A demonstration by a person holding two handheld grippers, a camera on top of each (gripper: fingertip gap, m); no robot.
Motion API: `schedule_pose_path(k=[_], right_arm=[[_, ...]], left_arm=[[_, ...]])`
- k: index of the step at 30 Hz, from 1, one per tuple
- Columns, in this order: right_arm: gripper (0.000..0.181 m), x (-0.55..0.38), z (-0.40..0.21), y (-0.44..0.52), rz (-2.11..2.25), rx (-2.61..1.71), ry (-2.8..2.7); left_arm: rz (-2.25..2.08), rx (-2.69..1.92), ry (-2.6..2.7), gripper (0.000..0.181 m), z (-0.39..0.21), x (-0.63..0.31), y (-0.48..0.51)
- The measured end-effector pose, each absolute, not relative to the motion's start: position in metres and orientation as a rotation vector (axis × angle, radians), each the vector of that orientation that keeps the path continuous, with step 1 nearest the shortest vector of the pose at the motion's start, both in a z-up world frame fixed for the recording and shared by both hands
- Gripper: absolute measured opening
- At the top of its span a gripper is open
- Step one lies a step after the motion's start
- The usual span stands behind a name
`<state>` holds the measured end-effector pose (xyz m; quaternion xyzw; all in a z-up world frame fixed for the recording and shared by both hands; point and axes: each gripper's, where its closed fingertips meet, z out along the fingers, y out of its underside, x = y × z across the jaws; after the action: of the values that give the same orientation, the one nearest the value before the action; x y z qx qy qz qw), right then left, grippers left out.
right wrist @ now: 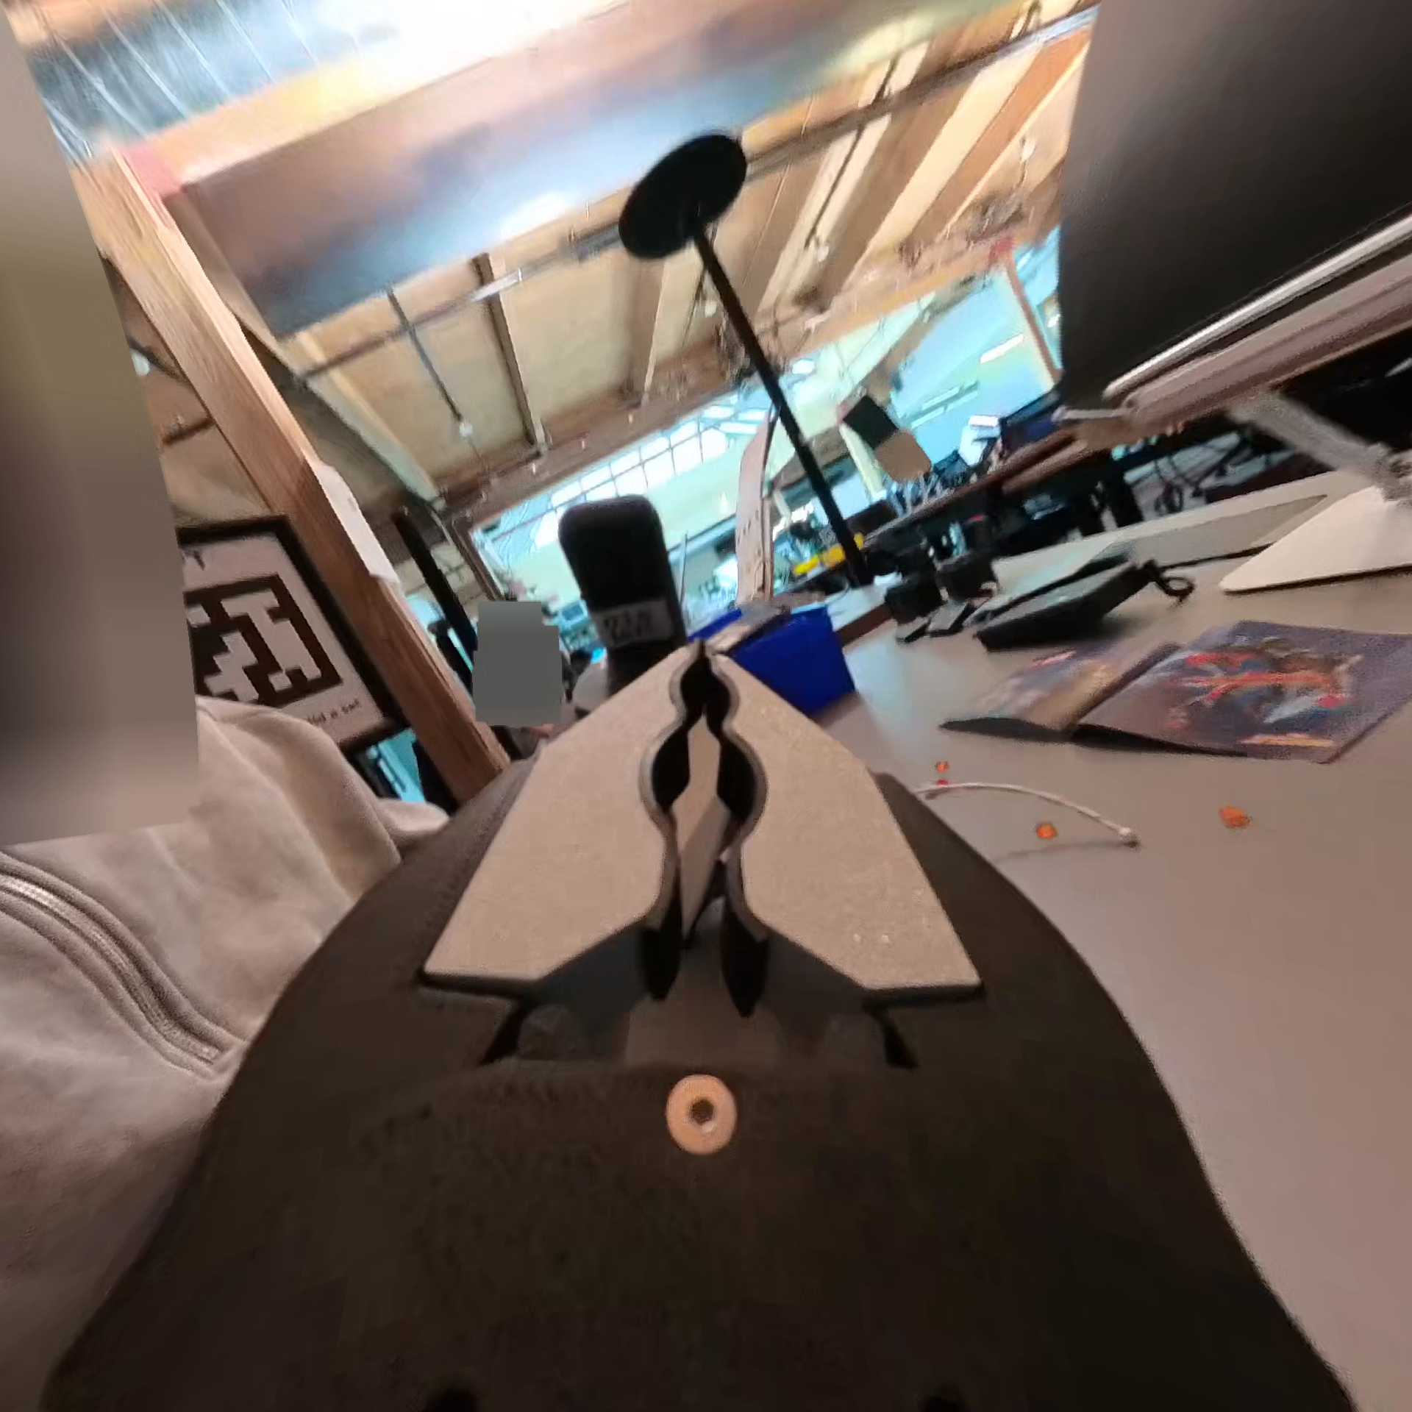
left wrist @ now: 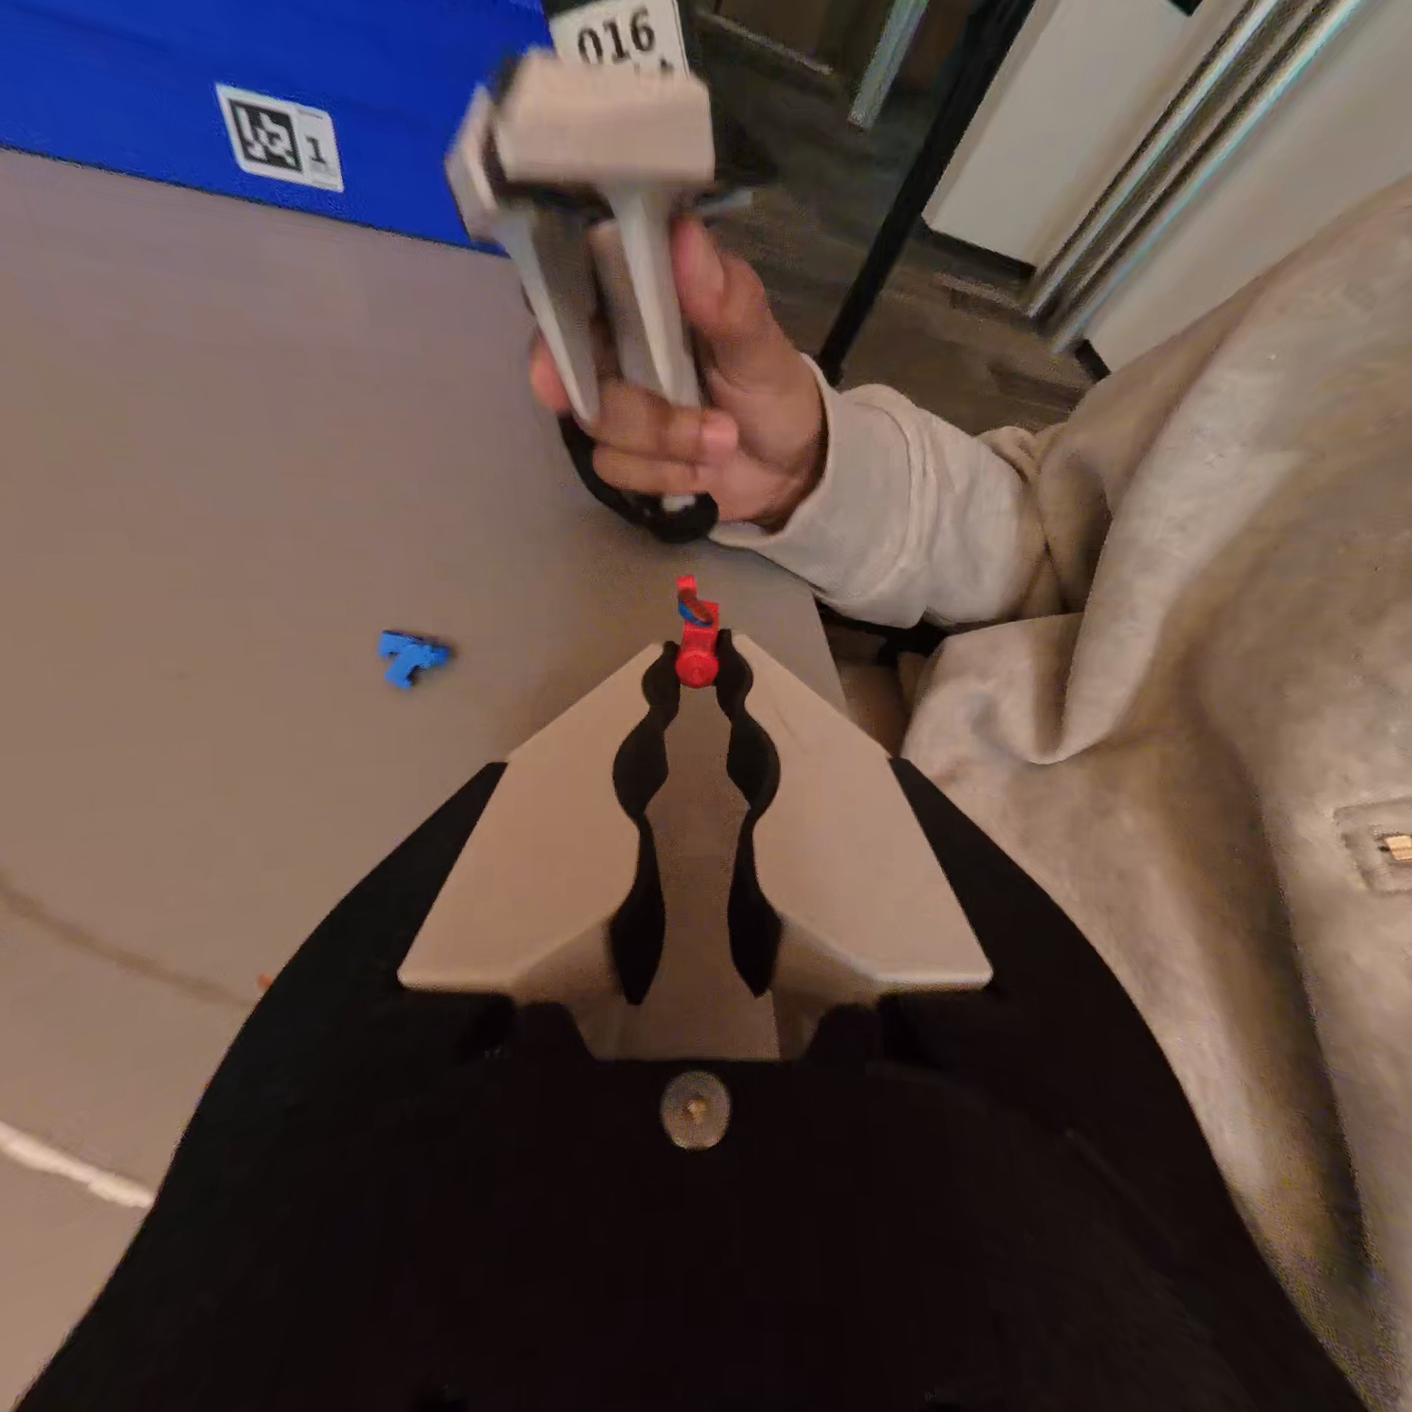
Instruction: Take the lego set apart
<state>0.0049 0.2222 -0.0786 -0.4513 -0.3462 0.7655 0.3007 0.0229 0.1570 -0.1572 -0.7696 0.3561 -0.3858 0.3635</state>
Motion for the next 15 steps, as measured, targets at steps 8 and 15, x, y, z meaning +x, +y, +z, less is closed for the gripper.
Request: schedule_pose_path(k=[8, 15], right_arm=[[0.0, 0.0, -0.09, 0.218, 1.931, -1.229, -1.025], [0.019, -0.009, -0.095, 0.188, 2.017, -1.193, -1.183]], left_arm=[[-1.072, -1.89, 0.77, 0.009, -0.134, 0.008, 0.169], [-1.23, -1.8, 0.676, 0.008, -0.114, 0.0, 0.167]])
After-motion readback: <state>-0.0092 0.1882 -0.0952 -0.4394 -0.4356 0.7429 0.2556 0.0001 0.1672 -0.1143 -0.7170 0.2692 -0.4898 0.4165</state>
